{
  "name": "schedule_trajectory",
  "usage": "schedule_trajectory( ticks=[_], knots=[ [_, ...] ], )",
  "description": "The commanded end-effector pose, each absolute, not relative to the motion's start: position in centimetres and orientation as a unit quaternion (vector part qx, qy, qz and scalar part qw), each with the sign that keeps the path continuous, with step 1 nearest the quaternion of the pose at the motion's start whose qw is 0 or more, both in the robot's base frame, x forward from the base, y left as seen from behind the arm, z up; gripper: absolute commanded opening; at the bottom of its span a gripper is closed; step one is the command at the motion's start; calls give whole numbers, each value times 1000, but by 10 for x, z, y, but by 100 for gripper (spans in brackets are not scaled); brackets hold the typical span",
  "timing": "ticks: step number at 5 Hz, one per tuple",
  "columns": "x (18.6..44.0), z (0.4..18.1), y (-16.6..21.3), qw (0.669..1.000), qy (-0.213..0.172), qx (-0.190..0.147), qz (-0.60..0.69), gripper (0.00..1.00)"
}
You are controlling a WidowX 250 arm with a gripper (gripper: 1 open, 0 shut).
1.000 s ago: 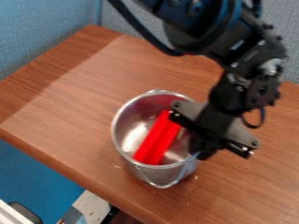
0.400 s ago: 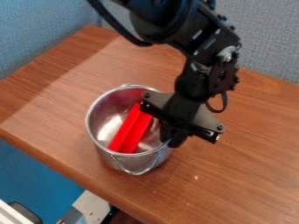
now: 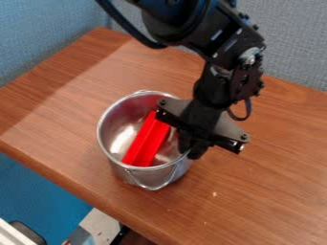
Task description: Move the red object from the metal pot to the table
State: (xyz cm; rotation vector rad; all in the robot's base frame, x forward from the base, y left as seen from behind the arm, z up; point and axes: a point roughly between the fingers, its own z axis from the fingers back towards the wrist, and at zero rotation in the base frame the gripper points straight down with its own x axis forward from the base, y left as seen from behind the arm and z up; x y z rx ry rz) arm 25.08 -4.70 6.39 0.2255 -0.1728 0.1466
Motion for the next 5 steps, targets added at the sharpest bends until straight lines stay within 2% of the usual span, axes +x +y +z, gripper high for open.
schedule_trajectory(
  ticks=[1, 3, 5],
  knots=[
    [259, 85, -57, 985, -124, 93, 78, 0],
    [268, 99, -78, 983, -147, 84, 68, 0],
    [260, 84, -69, 983, -138, 104, 68, 0]
  ],
)
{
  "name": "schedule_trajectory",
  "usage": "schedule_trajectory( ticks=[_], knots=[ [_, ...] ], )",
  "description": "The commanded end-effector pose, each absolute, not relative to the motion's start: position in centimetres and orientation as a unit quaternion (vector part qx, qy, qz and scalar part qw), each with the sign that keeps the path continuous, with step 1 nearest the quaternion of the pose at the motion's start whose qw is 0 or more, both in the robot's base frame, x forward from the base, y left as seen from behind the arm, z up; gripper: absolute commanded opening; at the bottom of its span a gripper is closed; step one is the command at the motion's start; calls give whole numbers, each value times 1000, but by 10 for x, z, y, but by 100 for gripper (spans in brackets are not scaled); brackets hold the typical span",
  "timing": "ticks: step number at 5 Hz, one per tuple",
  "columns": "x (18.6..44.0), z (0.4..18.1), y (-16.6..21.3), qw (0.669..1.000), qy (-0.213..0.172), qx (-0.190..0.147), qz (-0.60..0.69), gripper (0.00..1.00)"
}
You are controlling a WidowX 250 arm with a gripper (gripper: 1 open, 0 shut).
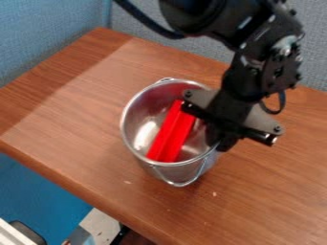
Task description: Move the red object from the metal pot to the table
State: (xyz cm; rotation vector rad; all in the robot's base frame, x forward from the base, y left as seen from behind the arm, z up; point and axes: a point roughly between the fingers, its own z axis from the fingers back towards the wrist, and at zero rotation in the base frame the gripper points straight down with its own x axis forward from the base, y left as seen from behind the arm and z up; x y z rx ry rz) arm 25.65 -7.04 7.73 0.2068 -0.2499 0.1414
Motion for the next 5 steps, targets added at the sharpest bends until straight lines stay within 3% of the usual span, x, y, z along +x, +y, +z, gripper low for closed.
schedule_trajectory(
  ticks=[1, 3, 4, 5],
  knots=[
    [259, 79, -68, 982, -136, 110, 68, 0],
    [250, 72, -61, 981, -130, 122, 72, 0],
    [255, 80, -63, 979, -149, 117, 71, 0],
    [256, 79, -66, 981, -143, 111, 71, 0]
  ],
)
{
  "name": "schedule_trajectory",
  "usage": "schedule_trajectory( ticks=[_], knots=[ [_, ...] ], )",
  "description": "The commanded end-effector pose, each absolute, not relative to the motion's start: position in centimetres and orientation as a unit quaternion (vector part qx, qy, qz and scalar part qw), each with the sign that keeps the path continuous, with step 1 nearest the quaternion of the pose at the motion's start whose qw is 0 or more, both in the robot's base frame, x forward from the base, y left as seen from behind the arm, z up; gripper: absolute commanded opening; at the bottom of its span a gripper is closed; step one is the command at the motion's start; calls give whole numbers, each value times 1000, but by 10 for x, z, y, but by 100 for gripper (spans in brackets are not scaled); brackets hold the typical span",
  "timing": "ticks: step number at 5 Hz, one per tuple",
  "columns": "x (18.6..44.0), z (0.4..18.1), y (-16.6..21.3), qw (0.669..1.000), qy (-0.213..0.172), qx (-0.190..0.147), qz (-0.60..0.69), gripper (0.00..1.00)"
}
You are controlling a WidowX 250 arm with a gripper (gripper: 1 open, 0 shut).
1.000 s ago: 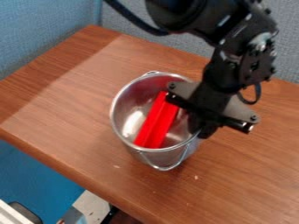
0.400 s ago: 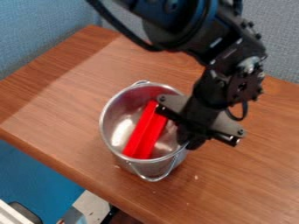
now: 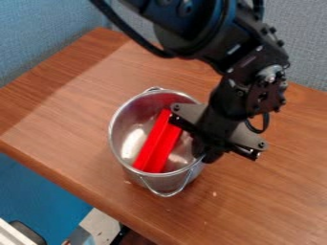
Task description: Move the red object from the metal pot to the table
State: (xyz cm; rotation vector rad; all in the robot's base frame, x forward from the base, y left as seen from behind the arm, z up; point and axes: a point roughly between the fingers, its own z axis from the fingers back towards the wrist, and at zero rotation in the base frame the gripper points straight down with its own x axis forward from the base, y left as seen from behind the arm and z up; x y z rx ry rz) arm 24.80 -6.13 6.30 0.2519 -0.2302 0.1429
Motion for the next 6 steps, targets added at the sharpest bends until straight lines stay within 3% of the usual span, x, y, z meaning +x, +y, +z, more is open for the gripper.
schedule_trajectory(
  ticks=[1, 4, 6],
  knots=[
    [258, 78, -67, 982, -139, 104, 72, 0],
    [273, 68, -99, 986, -141, 74, 48, 0],
    [277, 60, -80, 987, -126, 69, 71, 0]
  ],
)
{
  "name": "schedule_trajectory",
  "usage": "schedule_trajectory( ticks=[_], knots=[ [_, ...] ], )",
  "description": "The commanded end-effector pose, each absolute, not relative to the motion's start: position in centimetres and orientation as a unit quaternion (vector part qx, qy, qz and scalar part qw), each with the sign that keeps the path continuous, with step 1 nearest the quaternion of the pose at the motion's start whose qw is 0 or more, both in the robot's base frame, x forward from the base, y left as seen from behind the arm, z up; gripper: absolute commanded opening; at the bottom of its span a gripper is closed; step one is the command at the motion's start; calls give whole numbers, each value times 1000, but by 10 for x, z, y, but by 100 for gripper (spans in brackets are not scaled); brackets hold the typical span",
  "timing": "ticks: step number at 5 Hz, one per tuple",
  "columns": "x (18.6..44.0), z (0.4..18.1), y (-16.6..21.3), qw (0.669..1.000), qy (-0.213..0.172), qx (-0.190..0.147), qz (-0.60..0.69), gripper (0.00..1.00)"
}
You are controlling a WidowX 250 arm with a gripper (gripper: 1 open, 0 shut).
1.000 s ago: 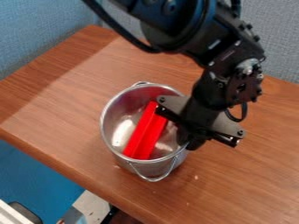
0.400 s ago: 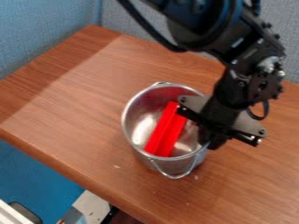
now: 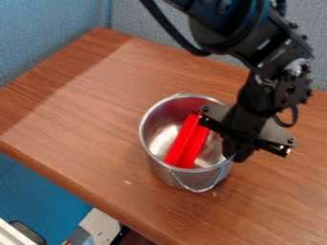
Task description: Move the red object from the metal pot to the table
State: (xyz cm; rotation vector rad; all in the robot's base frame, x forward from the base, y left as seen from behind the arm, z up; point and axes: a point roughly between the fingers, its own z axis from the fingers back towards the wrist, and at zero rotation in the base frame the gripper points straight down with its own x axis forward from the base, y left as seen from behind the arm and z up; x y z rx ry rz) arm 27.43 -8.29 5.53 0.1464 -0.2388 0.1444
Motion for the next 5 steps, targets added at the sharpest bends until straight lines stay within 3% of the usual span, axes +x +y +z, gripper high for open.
schedule_trajectory(
  ticks=[1, 2, 3, 4, 5],
  knots=[
    [274, 56, -62, 986, -117, 73, 90, 0],
    [274, 52, -61, 986, -114, 74, 91, 0],
    [275, 49, -63, 988, -112, 74, 78, 100],
    [281, 57, -77, 988, -124, 61, 68, 0],
    [282, 59, -76, 988, -127, 63, 68, 100]
  ],
)
